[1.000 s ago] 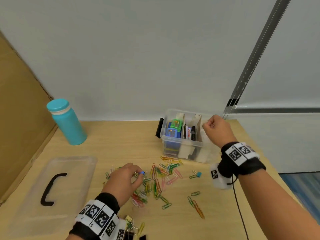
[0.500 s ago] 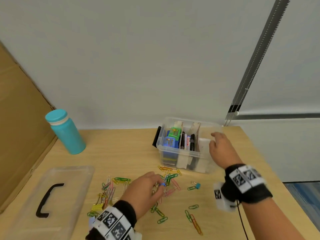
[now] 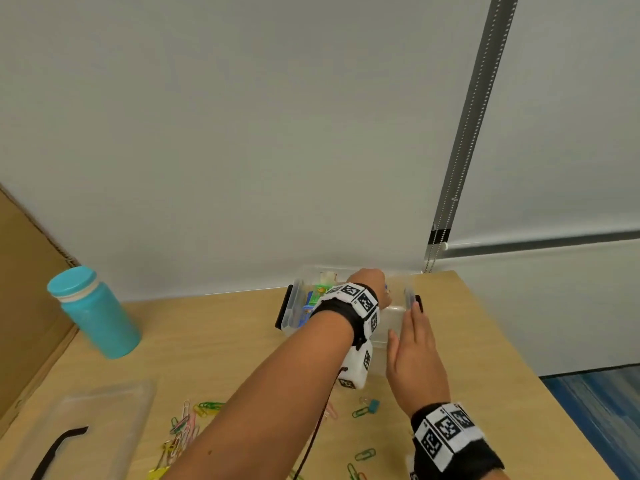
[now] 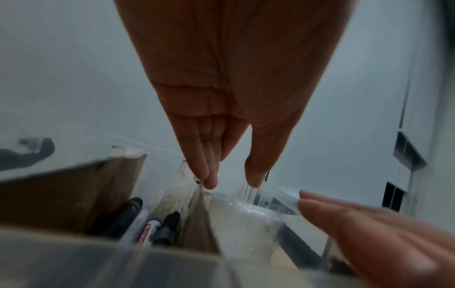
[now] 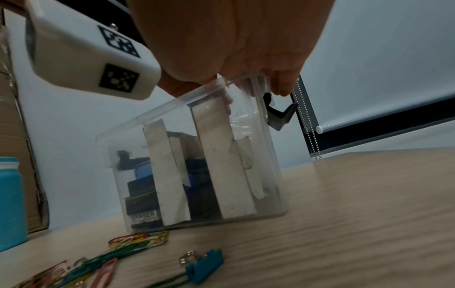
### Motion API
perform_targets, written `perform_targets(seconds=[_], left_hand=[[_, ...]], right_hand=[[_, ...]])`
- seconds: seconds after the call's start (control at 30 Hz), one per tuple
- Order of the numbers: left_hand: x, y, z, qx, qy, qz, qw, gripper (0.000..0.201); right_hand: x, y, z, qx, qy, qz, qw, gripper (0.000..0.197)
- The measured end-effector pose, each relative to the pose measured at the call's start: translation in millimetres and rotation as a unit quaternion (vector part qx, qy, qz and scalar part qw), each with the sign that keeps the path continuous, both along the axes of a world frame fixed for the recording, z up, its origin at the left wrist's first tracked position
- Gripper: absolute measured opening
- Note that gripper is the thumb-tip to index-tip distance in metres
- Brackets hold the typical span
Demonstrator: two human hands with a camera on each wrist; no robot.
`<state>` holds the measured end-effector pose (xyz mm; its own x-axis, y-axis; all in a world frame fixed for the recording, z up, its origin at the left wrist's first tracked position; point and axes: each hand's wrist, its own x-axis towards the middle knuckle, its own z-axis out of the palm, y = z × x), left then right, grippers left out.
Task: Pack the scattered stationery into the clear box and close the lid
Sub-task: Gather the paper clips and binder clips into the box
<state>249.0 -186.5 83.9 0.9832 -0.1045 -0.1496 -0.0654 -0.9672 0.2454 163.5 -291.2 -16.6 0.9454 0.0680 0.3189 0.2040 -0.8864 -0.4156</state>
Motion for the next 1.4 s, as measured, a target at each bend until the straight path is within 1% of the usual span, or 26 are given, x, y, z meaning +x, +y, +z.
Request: perform_targets(seconds=[0.1, 0.17, 0.23, 0.3, 0.37, 0.47, 0.57, 0.67, 0.7, 0.77, 0.8, 0.87, 0.93, 0.97, 1.0, 1.07, 1.1, 1.17, 1.23, 1.27, 1.4], left_hand=[[6.3, 2.2, -7.7, -0.005, 0.01, -0.001, 1.0, 0.026], [-1.4, 9.3, -8.4, -0.045, 0.001, -0.013, 0.999, 0.032], [-21.6, 21.2, -4.7, -0.105, -0.018, -0.026, 0.994, 0.039], [-52.5, 38.5, 2.1, -0.16, -0.043, -0.041, 0.985, 0.038], [-87.4, 60.9, 6.5, -0.189, -0.066, -0.049, 0.979, 0.034], [-140.9, 104.8, 3.7, -0.18, -0.088, -0.034, 0.979, 0.031], [-189.0, 149.0, -9.0, -0.164, -0.088, 0.0, 0.982, 0.025], [-230.2, 184.8, -32.0, -0.139, -0.056, 0.049, 0.987, 0.02], [-242.6, 195.2, -41.4, -0.133, -0.041, 0.065, 0.988, 0.019], [-265.5, 213.5, -60.7, -0.124, 0.002, 0.091, 0.988, 0.02], [-275.8, 220.1, -69.7, -0.121, 0.027, 0.097, 0.988, 0.022], [-292.9, 228.0, -84.2, -0.112, 0.075, 0.09, 0.987, 0.027], [-304.3, 228.1, -92.8, -0.109, 0.106, 0.073, 0.986, 0.034], [-308.0, 226.6, -95.5, -0.106, 0.112, 0.066, 0.986, 0.037], [-310.5, 225.0, -98.3, -0.099, 0.115, 0.061, 0.986, 0.04], [-313.2, 222.0, -102.4, -0.079, 0.125, 0.053, 0.988, 0.046], [-313.9, 220.4, -104.1, -0.067, 0.132, 0.047, 0.988, 0.047], [-315.4, 217.2, -107.7, -0.038, 0.144, 0.029, 0.988, 0.043], [-316.3, 215.6, -111.9, -0.021, 0.147, 0.014, 0.989, 0.038], [-316.2, 216.1, -114.1, -0.017, 0.143, 0.012, 0.989, 0.036], [-313.9, 219.5, -119.4, -0.001, 0.138, 0.009, 0.99, 0.036]], right_hand=[[1.6, -0.3, -0.9, -0.007, -0.009, -0.005, 1.0, 0.075], [1.5, -0.1, 0.0, -0.004, -0.013, -0.008, 1.0, 0.078], [1.5, -0.1, 0.0, 0.001, -0.015, -0.01, 1.0, 0.08], [2.0, -1.2, -0.6, 0.003, -0.011, -0.006, 1.0, 0.075], [3.4, -2.9, -1.5, 0.004, -0.016, 0.0, 1.0, 0.07], [2.8, -4.6, -4.6, 0.005, -0.018, 0.003, 1.0, 0.067], [2.7, -5.3, -5.9, 0.011, -0.01, 0.0, 1.0, 0.065], [-8.9, -2.8, -2.6, 0.009, -0.003, -0.01, 1.0, 0.056], [-17.1, 1.2, 0.6, 0.003, -0.015, -0.004, 1.0, 0.054], [-40.6, 15.9, 10.2, -0.007, -0.063, 0.05, 0.997, 0.05], [-55.6, 26.2, 15.3, -0.004, -0.082, 0.1, 0.992, 0.046], [-87.1, 49.5, 19.3, -0.008, -0.077, 0.231, 0.97, 0.034], [-117.0, 70.8, 17.9, -0.04, -0.03, 0.369, 0.928, 0.02], [-130.8, 80.9, 15.4, -0.06, 0.017, 0.43, 0.901, 0.018], [-142.6, 90.5, 12.3, -0.082, 0.073, 0.477, 0.872, 0.02], [-161.3, 107.3, 2.8, -0.142, 0.174, 0.533, 0.816, 0.031], [-167.6, 114.4, -1.8, -0.173, 0.199, 0.55, 0.793, 0.038], [-176.2, 124.8, -8.1, -0.218, 0.214, 0.565, 0.766, 0.047], [-181.5, 129.0, -13.7, -0.233, 0.23, 0.558, 0.762, 0.048], [-183.1, 129.1, -14.8, -0.233, 0.24, 0.548, 0.767, 0.046], [-184.0, 123.6, -18.1, -0.192, 0.259, 0.499, 0.804, 0.034]])
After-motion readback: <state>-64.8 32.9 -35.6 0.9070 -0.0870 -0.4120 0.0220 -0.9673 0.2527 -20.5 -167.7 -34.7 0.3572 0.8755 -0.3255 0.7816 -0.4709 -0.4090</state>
